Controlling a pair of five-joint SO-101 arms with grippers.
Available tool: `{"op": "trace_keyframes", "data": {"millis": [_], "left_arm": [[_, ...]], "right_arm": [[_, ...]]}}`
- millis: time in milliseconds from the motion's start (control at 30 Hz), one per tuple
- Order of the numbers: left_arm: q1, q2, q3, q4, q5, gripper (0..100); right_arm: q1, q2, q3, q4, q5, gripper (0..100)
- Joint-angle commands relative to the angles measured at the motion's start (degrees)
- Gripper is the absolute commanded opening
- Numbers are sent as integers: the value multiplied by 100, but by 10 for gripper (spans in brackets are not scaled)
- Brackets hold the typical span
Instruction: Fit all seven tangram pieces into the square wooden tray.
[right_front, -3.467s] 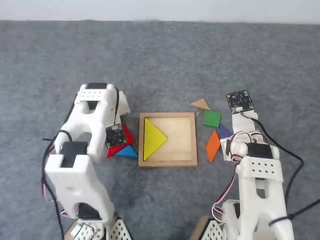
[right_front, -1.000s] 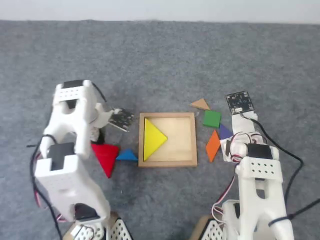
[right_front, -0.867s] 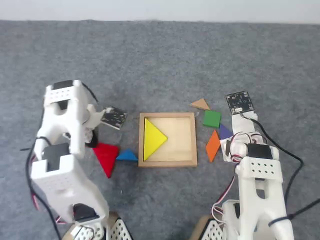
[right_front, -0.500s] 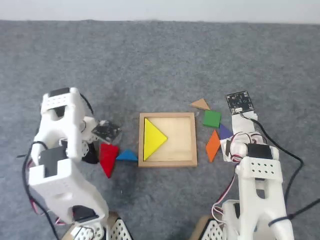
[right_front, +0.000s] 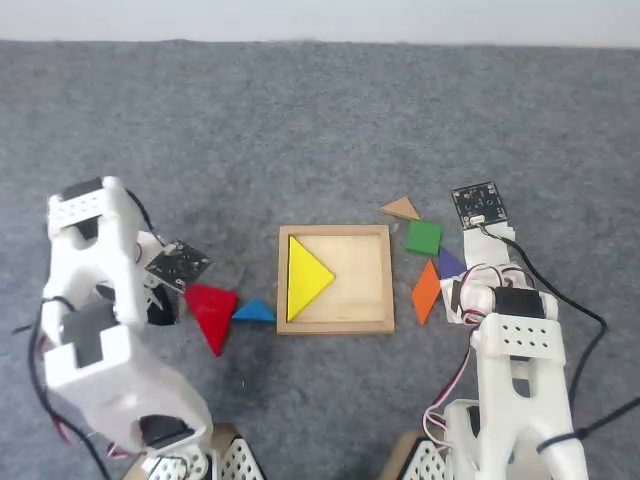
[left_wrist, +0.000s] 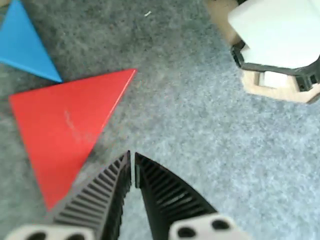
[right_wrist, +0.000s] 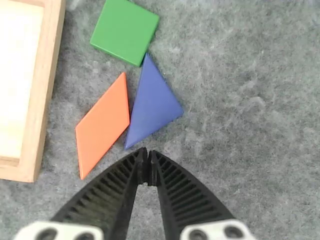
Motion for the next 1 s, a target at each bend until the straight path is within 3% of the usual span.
{"op": "trace_keyframes", "data": {"millis": [0,133,300,500,733,967], "left_arm": [[316,-1284,400,237,-492,13],[730,-2892,1464,-35,-1310,13],[1002,-3930,1982,-1275,-404,11],[1196,-2857,1684,-2127,413,10],[1284,-1767,1200,-2251,2743,10],[1222,-1319,1402,-2602,2919,11]], "right_arm": [[75,-75,-53,-57,79,20],[75,-75,-53,-57,79,20],[48,-75,-53,-57,79,20],[75,-75,-53,-57,79,20],[66,-75,-53,-57,79,20],[75,-75,-53,-57,79,20]]}}
